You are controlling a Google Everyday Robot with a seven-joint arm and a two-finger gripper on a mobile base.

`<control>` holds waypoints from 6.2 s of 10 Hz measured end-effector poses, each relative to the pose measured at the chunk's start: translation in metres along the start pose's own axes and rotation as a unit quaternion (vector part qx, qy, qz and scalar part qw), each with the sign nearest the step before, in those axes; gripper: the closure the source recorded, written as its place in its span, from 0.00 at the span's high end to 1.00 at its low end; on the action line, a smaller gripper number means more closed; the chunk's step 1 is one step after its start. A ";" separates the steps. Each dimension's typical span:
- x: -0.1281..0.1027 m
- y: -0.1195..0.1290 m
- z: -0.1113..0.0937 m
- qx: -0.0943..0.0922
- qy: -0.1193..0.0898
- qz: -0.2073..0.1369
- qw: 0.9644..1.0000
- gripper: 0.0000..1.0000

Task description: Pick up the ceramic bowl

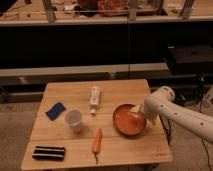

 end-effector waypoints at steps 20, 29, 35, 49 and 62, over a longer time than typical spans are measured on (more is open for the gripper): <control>-0.007 0.000 0.008 -0.002 -0.012 -0.012 1.000 0.80; -0.010 -0.002 0.013 -0.003 -0.017 -0.015 1.000 0.80; -0.012 -0.004 0.017 -0.003 -0.018 -0.017 1.000 0.80; -0.014 -0.011 0.025 -0.003 -0.015 -0.025 1.000 0.60; -0.002 -0.027 -0.002 -0.005 -0.001 -0.047 0.999 0.09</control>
